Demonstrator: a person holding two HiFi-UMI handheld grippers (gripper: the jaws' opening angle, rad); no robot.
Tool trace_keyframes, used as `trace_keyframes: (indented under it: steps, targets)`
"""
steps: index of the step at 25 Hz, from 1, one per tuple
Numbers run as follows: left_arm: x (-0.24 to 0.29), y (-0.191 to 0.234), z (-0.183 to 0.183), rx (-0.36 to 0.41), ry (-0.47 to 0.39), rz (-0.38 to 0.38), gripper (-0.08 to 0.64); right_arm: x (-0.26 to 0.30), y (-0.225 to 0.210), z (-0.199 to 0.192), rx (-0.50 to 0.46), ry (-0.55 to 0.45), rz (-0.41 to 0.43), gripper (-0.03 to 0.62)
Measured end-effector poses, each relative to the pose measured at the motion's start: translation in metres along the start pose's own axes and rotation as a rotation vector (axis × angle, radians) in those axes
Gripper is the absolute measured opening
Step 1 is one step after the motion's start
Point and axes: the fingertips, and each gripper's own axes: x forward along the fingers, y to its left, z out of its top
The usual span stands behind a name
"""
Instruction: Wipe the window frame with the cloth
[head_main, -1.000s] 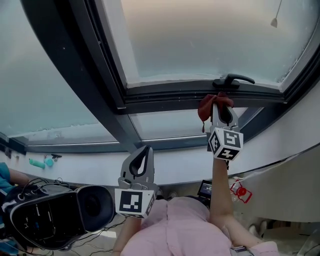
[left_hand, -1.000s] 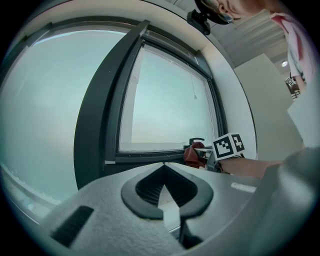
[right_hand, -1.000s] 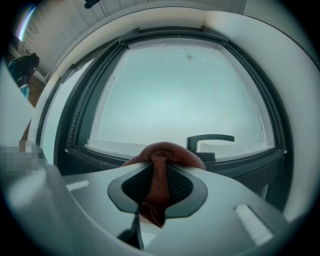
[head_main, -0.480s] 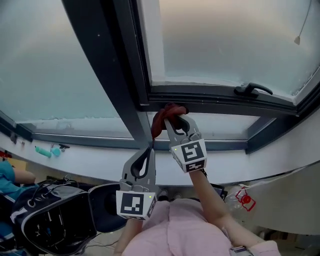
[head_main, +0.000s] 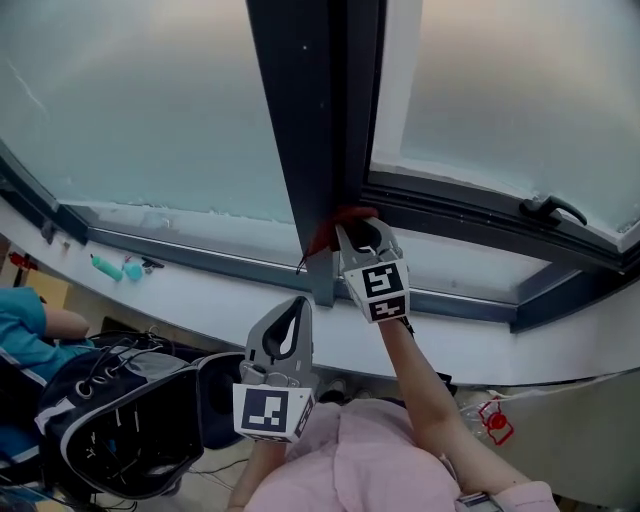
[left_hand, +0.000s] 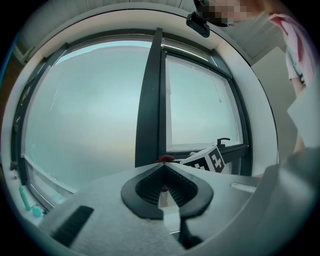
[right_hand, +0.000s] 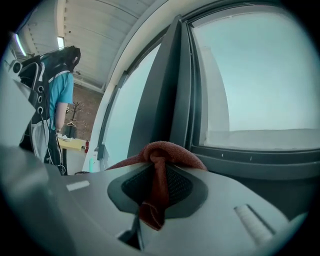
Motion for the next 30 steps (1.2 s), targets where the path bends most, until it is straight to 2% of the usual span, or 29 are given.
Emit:
trace_keyframes:
  steps: [5, 17, 30]
  targets:
    - [-0.025, -0.006, 0.0, 0.0, -0.022, 0.011, -0.003, -0.009, -0.012, -0.014, 0.017, 0.036, -0.059, 0.067]
    - [-0.019, -0.013, 0.0, -0.005, -0.018, -0.005, -0.003, -0.012, -0.019, -0.013, -0.024, 0.042, -0.069, 0.067]
    - [-0.013, -0.058, 0.003, 0.009, -0.046, -0.075, -0.003, -0.064, -0.055, -0.015, -0.049, 0.032, -0.138, 0.067]
